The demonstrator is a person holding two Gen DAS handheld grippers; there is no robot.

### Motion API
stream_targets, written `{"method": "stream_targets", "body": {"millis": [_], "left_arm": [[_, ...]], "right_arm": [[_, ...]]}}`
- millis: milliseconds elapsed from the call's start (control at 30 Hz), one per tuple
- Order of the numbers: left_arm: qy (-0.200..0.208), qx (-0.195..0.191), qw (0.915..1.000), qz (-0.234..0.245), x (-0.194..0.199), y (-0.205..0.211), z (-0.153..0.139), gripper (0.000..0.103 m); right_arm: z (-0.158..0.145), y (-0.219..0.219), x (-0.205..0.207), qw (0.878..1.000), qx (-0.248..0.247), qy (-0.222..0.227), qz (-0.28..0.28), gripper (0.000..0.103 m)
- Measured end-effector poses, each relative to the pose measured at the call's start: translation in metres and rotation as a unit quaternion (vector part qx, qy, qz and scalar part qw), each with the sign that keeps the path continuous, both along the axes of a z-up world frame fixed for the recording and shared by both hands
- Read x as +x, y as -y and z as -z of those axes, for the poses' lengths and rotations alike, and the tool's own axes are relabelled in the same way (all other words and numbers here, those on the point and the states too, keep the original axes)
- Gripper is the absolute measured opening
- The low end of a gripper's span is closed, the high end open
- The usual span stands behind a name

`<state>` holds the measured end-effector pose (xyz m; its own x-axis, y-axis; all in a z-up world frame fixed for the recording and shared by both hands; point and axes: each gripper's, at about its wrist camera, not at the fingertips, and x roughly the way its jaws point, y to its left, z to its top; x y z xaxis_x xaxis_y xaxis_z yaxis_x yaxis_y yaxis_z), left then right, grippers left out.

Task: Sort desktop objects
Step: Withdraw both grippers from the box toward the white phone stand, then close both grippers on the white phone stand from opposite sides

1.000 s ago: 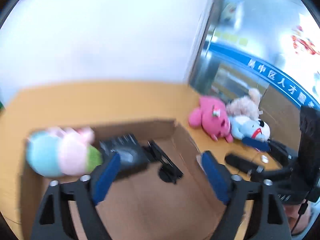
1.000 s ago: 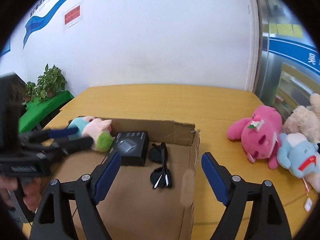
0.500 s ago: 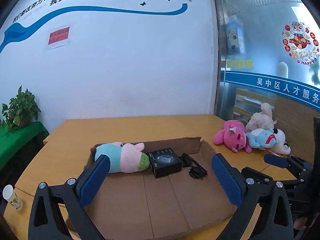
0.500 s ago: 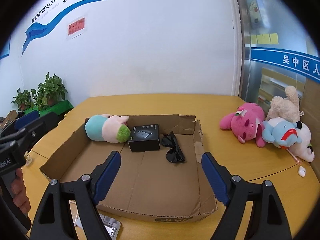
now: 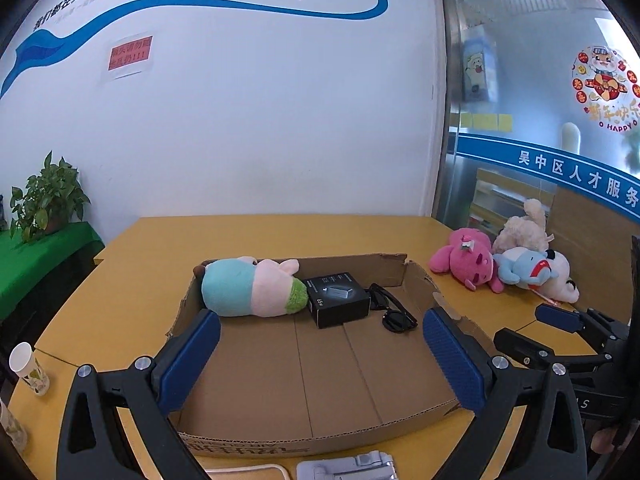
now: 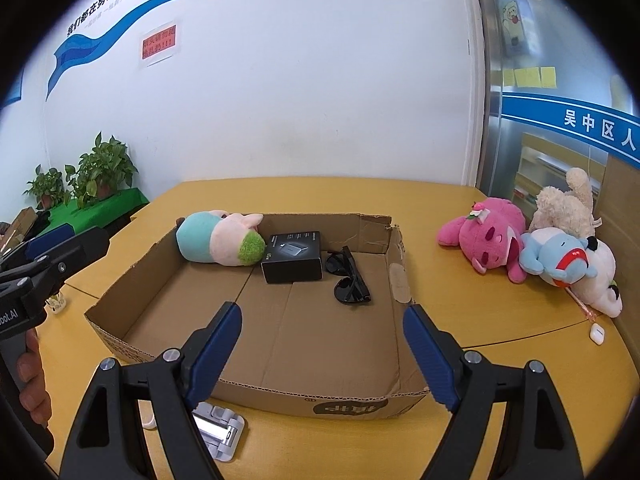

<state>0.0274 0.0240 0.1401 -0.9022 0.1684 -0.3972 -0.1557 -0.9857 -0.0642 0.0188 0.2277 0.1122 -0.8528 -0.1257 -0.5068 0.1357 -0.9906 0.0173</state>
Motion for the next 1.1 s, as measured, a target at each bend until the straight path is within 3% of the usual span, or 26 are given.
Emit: {"method": "stream_targets", "body": {"millis": [133, 267, 467, 633, 733, 800, 867, 1100], "left_arm": [[0.028, 0.001, 0.9996, 0.003, 0.000, 0.009, 0.013, 0.103], [0.072, 0.000, 0.9972, 0.017, 0.003, 0.023, 0.040, 0.103], [0.162, 0.011, 0.9861, 0.035, 0.009, 0.042, 0.101, 0.102], [0.202, 0.021, 0.9781, 0.046, 0.008, 0.046, 0.132, 0.100], [0.218, 0.029, 0.9742, 0.051, 0.008, 0.046, 0.143, 0.097], [0.223, 0.029, 0.9728, 0.055, 0.007, 0.044, 0.146, 0.097], [0.228, 0.028, 0.9713, 0.064, 0.006, 0.039, 0.148, 0.097], [0.251, 0.028, 0.9620, 0.104, 0.005, 0.009, 0.155, 0.094]], "right_arm": [[0.009, 0.003, 0.000, 1.000, 0.001, 0.012, -0.014, 0.083], [0.037, 0.011, 0.002, 0.996, -0.015, 0.054, -0.068, 0.083], [0.108, 0.037, -0.002, 0.972, -0.054, 0.167, -0.156, 0.083], [0.148, 0.057, -0.010, 0.959, -0.049, 0.212, -0.180, 0.077], [0.156, 0.065, -0.006, 0.960, -0.027, 0.205, -0.190, 0.063], [0.156, 0.064, -0.005, 0.959, -0.023, 0.205, -0.192, 0.043], [0.156, 0.059, -0.004, 0.960, -0.032, 0.205, -0.189, 0.035], [0.154, 0.021, -0.002, 0.963, -0.066, 0.210, -0.153, 0.027]]}}
